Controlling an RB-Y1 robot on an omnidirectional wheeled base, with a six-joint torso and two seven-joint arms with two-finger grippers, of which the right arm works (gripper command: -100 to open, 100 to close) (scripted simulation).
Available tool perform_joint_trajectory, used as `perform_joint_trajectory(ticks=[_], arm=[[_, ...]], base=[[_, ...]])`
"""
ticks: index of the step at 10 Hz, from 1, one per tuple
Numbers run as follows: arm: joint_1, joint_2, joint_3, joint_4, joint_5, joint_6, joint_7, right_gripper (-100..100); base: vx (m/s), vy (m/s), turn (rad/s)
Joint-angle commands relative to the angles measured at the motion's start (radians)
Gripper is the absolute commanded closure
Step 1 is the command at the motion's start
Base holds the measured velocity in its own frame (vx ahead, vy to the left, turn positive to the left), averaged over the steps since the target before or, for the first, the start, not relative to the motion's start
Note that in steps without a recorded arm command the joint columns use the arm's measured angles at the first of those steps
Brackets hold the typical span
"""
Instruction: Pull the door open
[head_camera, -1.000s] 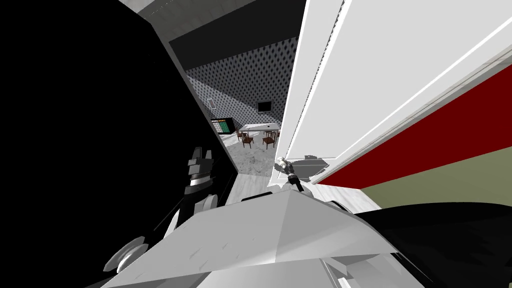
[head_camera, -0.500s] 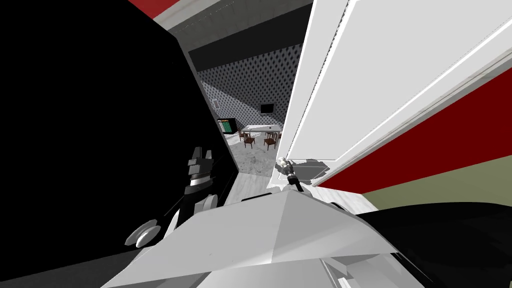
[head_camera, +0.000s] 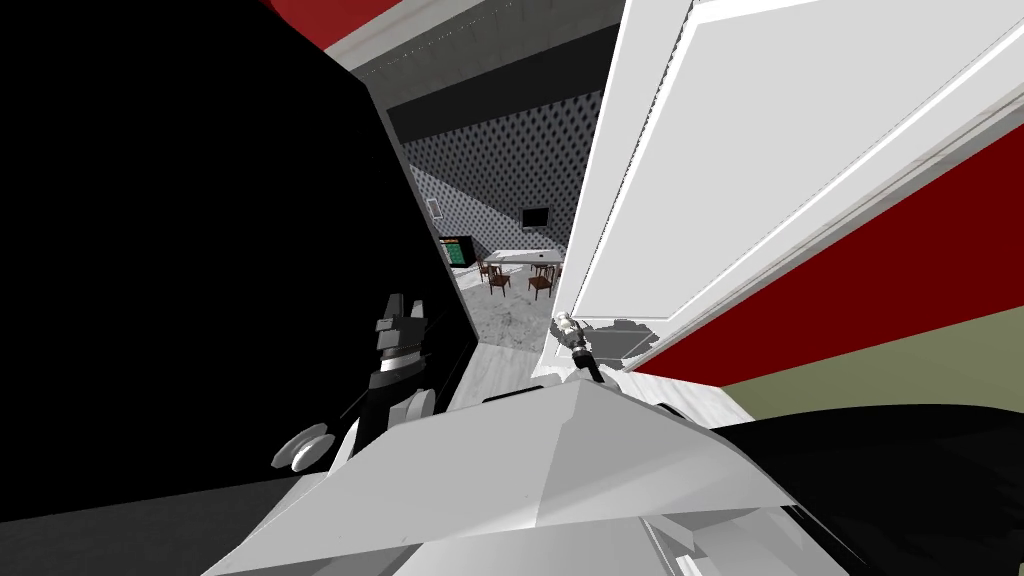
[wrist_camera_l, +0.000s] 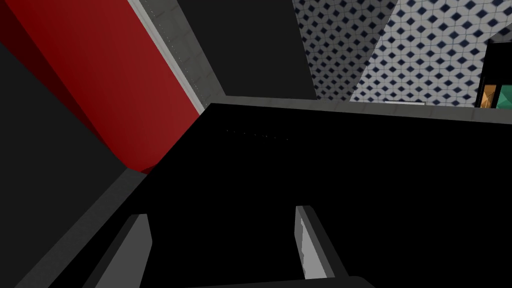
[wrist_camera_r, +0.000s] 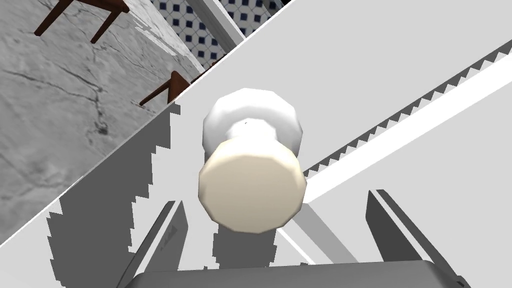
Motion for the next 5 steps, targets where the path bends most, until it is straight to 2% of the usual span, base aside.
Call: perform_joint_trajectory(ticks=[1, 5], arm=[[0.000, 0.002, 0.005, -0.002, -0.009, 0.001, -0.033, -100], [-0.004, 0.012, 0.033, -0.015, -0.060, 0.008, -0.150, -100]], base=[[-0.047, -0.016, 0.008], [-0.061, -0.004, 0.016]])
